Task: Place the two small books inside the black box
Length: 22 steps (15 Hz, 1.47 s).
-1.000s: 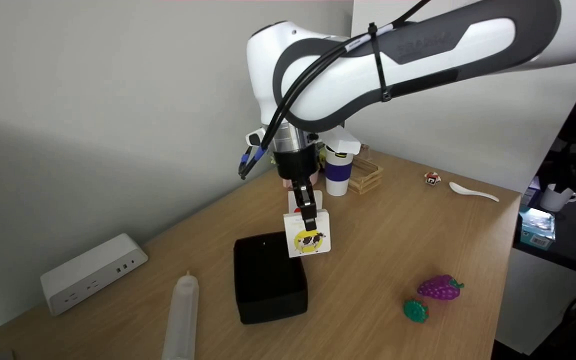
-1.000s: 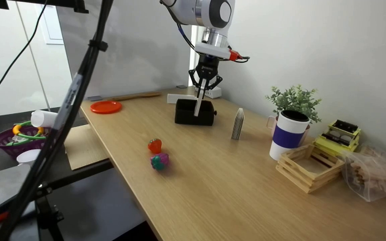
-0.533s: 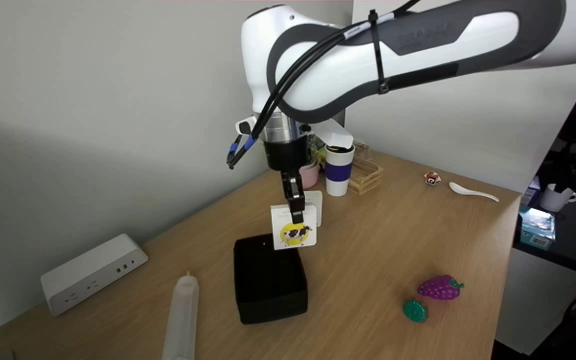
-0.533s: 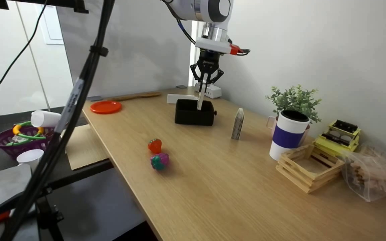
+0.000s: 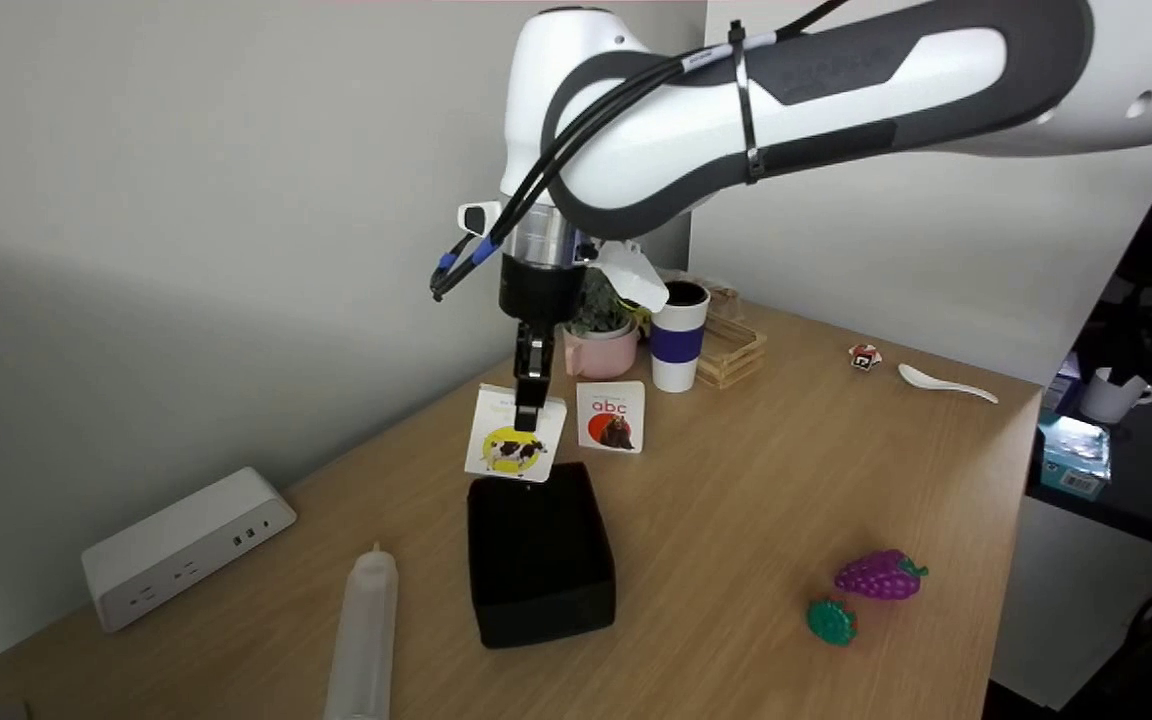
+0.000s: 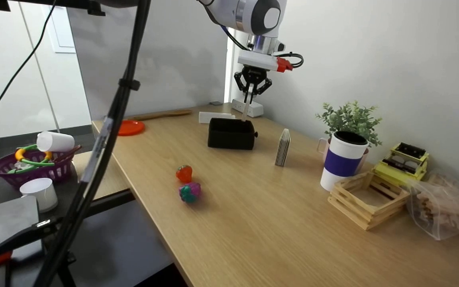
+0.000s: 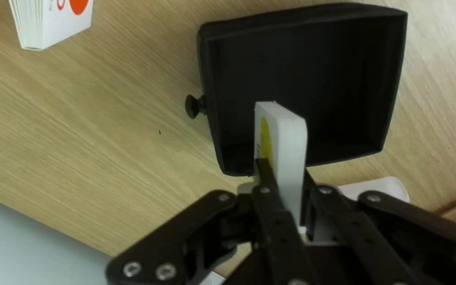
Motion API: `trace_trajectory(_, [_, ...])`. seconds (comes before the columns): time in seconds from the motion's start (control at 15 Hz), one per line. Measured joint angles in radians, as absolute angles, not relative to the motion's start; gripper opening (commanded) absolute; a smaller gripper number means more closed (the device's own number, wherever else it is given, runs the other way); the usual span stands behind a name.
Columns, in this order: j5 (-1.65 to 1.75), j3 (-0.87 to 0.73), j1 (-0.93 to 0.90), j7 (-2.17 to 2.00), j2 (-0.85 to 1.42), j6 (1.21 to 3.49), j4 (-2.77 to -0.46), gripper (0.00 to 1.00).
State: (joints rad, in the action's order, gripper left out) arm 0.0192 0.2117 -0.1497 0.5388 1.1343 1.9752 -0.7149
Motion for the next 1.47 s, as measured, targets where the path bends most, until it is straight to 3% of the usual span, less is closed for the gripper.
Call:
trace_trajectory(0.67, [-0.039,0.215,-0.097,0.537,1.195,1.977,-0.713,0.04])
trace_trajectory(1.47, [0.026,0.204,-0.105,0.540,1.213,1.625,-0.671,0.04])
